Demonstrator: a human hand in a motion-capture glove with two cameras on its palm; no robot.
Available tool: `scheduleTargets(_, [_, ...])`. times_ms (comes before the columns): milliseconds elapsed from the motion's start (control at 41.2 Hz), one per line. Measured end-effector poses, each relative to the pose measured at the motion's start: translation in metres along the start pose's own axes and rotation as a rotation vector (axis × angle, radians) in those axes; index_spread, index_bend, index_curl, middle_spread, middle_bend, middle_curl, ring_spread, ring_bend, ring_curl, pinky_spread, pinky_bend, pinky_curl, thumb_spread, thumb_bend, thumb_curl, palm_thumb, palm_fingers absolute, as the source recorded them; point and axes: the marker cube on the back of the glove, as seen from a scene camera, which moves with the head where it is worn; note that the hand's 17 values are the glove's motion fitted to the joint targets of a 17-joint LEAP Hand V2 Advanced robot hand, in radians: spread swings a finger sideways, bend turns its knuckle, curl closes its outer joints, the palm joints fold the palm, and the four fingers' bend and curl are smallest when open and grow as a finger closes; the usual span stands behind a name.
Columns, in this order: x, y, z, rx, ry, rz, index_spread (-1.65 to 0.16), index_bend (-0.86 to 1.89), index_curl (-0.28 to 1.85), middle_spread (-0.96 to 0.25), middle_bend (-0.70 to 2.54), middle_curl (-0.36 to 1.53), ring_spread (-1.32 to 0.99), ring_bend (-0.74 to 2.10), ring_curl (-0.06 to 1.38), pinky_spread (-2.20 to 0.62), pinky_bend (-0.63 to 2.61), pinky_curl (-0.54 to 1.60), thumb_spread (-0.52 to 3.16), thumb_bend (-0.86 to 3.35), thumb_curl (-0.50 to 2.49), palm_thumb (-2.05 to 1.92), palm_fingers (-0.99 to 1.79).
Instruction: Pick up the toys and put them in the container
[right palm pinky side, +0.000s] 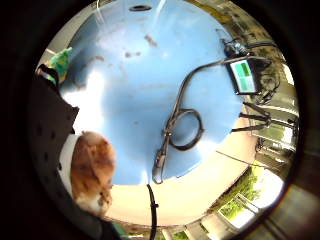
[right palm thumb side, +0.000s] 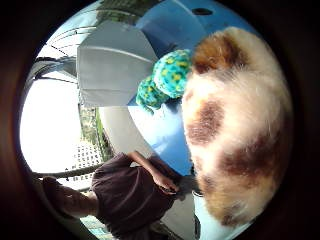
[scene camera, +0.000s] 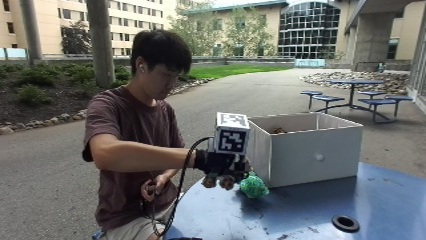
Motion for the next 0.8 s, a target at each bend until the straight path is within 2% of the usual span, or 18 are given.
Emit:
scheduleTargets(267, [-0.119, -0.048, -0.161, 0.18, 0.144, -0.1, -0.13, 0.97, 0.63, -0.19, 1.23, 0.78, -0.35, 1.58, 0.74, -0.38, 1.18, 0.51, 1.28, 0.0, 0.44, 0.45, 1.01])
scheduleTargets(437, [-0.205, -0.097, -0.224, 0.258, 0.249, -0.202, -0.15, 0.96, 0.67, -0.19, 1.25, 0.79, -0.36, 1.59, 0.75, -0.38, 1.18, 0.53, 1.29, -0.01, 0.44, 0.43, 0.99])
scheduleTargets(558, [-0.26, -0.135, -0.227, 0.266, 0.282, -0.254, -0.17, 0.95, 0.7, -0.18, 1.25, 0.8, -0.36, 1.59, 0.76, -0.38, 1.18, 0.54, 1.29, -0.02, 0.45, 0.41, 0.98])
scheduleTargets(703, [-0.336, -0.18, -0.196, 0.239, 0.289, -0.305, -0.18, 0.94, 0.73, -0.19, 1.25, 0.8, -0.36, 1.59, 0.77, -0.39, 1.18, 0.54, 1.3, -0.01, 0.45, 0.4, 0.97])
scheduleTargets(800, [-0.368, -0.199, -0.172, 0.147, 0.314, -0.306, -0.19, 0.93, 0.75, -0.2, 1.23, 0.8, -0.36, 1.58, 0.76, -0.38, 1.15, 0.54, 1.32, -0.05, 0.41, 0.3, 0.92])
